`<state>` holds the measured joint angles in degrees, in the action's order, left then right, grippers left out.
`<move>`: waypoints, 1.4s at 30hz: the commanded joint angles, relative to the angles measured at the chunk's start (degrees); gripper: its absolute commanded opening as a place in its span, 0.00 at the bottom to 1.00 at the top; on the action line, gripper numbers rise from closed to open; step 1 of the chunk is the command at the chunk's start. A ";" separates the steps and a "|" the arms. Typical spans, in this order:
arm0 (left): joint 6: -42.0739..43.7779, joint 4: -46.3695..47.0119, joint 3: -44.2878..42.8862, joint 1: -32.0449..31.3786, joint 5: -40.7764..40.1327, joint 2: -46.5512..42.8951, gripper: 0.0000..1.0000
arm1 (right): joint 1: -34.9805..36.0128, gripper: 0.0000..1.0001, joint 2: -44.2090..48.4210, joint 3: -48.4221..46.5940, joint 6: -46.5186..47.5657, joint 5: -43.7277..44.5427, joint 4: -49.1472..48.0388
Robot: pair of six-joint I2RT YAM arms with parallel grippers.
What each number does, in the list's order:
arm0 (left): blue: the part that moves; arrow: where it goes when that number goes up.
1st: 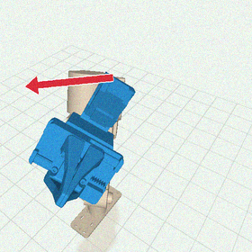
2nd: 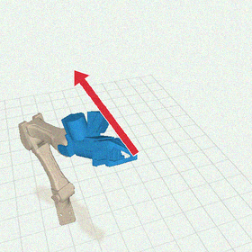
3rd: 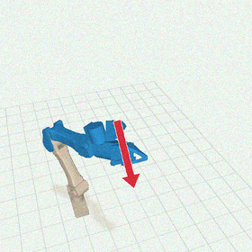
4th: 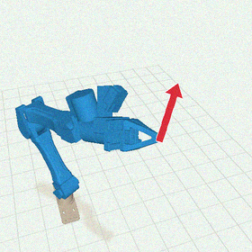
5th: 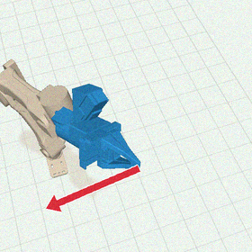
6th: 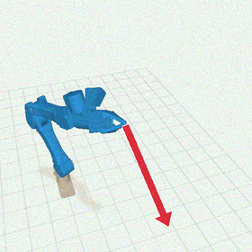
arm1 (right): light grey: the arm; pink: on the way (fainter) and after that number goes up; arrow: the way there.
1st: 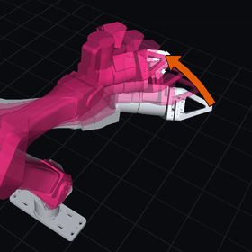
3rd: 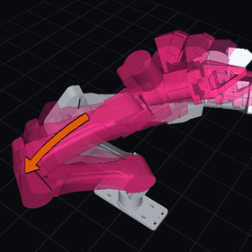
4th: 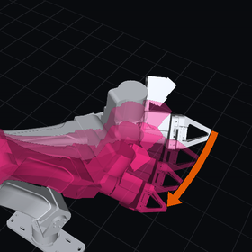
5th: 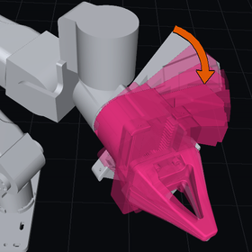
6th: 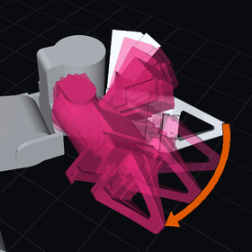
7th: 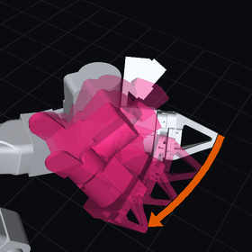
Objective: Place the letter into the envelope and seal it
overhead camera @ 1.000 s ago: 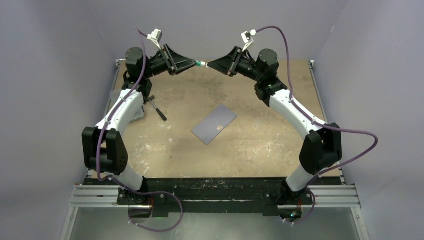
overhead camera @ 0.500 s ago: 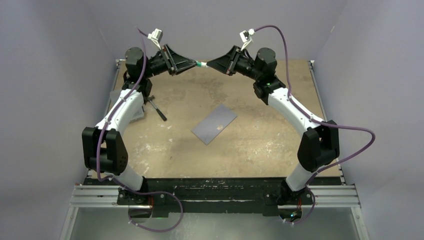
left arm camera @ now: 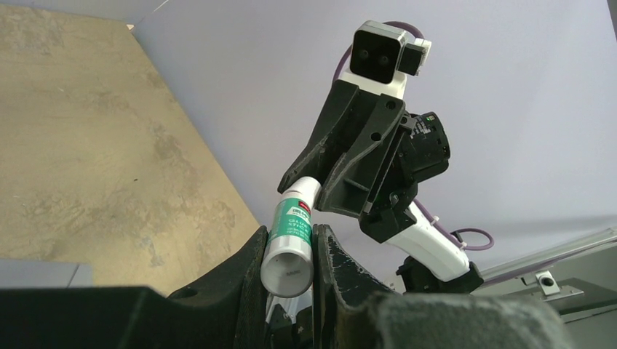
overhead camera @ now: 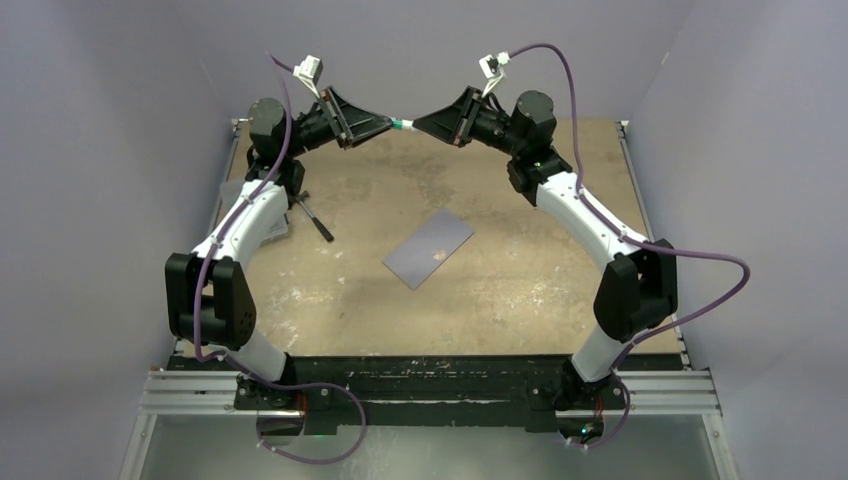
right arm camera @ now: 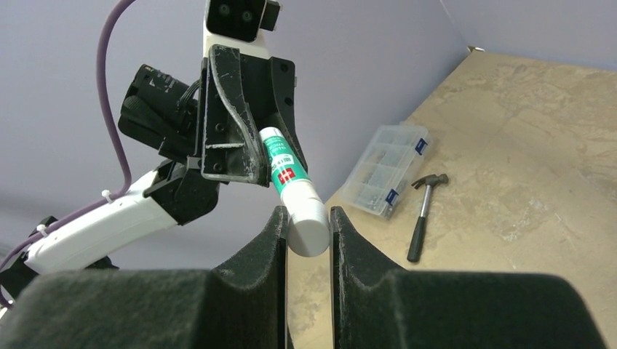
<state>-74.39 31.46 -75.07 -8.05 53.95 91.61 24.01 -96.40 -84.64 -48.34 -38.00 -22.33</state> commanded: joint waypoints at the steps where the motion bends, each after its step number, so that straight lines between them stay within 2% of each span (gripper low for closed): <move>1: 1.91 -0.58 0.34 -0.68 -1.26 -1.13 0.00 | 0.60 0.00 2.23 -0.25 1.09 1.30 -2.83; 11: 1.83 -1.10 0.51 -0.56 -3.02 -1.33 0.00 | 0.60 0.00 4.57 2.19 1.06 3.40 -4.17; 33: -6.40 10.41 1.18 -0.64 0.60 0.85 0.00 | 1.69 0.00 -0.46 -1.29 1.26 0.21 -3.38; 37: -15.03 21.21 2.20 -1.62 1.44 2.47 0.00 | 2.74 0.00 -1.46 -2.45 1.20 -0.74 -3.81; 42: -30.08 41.86 3.69 -3.02 0.17 5.89 0.00 | 3.04 0.00 -1.17 0.75 -6.50 -2.25 -12.70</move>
<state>-90.67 51.68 -72.01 -8.32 53.36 96.14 24.99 -97.38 -84.82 -49.65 -36.84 -27.66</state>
